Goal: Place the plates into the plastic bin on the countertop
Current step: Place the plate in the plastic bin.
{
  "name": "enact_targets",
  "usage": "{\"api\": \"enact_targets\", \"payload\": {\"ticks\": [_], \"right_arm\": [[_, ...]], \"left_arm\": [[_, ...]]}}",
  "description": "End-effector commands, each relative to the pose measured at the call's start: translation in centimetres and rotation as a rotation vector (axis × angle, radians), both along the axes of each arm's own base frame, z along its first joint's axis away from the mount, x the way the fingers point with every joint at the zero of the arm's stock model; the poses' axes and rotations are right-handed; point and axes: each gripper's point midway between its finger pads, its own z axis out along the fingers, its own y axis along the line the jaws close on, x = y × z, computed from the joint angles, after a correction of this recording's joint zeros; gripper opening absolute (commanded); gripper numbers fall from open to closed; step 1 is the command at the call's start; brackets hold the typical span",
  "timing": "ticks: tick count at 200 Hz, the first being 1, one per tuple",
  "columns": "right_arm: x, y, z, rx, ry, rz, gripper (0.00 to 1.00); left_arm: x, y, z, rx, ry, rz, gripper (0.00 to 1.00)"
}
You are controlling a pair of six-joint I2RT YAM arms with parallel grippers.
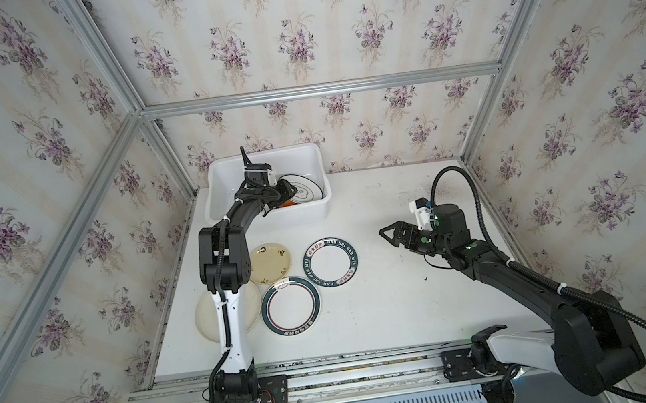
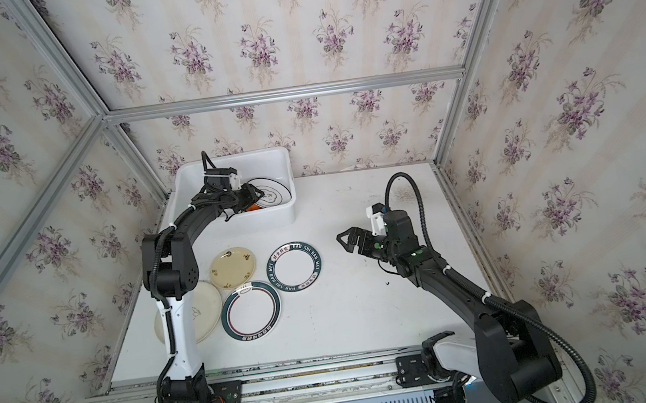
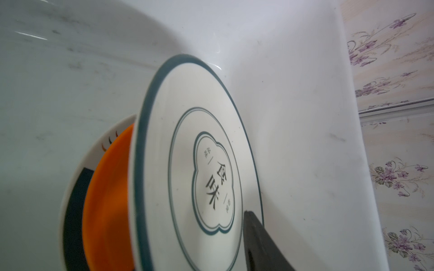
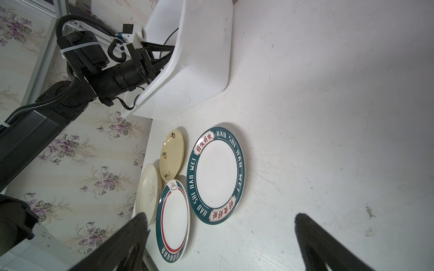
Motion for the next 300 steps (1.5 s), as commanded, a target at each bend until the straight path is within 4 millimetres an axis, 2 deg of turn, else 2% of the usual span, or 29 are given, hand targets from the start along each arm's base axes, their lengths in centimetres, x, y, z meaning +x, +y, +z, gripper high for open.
{"api": "enact_targets", "payload": {"ticks": [1, 23, 27, 30, 34, 64, 94, 126, 178, 238, 300], "right_arm": [[0.2, 0.0, 0.5, 0.0, -0.02, -0.002, 1.0], [0.3, 0.3, 1.0, 0.018, -0.024, 0.007, 0.99], [0.3, 0.3, 1.1, 0.019, -0.025, 0.006, 1.0], [0.3, 0.2, 1.1, 0.02, -0.026, 0.005, 0.99], [0.3, 0.3, 1.1, 0.02, -0.024, 0.005, 0.99], [0.3, 0.4, 1.5, 0.027, -0.036, 0.013, 1.0], [0.1, 1.1, 2.1, 0.089, -0.035, 0.032, 0.99], [0.2, 0.9, 1.9, 0.078, -0.031, 0.025, 0.99], [0.1, 0.8, 1.4, 0.076, -0.015, 0.019, 0.99], [-0.1, 0.7, 1.5, 0.07, -0.019, 0.012, 0.99], [-0.3, 0.6, 1.0, 0.072, -0.007, 0.01, 0.99]], "left_arm": [[0.0, -0.9, 1.9, 0.003, -0.053, -0.057, 0.62], [0.0, -0.7, 2.7, 0.025, -0.064, -0.054, 0.75], [0.0, -0.6, 2.7, 0.027, -0.064, -0.053, 0.83], [0.0, -0.6, 2.9, 0.029, -0.067, -0.054, 0.97], [-0.1, -0.5, 2.9, 0.034, -0.066, -0.053, 0.99], [-0.4, -0.2, 3.2, 0.059, -0.066, -0.048, 0.99], [-0.9, 0.0, 4.8, 0.075, -0.09, -0.047, 1.0], [-1.5, 0.7, 6.1, 0.106, -0.108, -0.025, 1.0], [-2.7, 1.9, 7.1, 0.156, -0.119, 0.012, 1.0], [-3.4, 1.0, 8.8, 0.147, -0.148, -0.014, 1.0], [-5.4, 0.8, 10.7, 0.163, -0.184, -0.015, 1.0]]}}
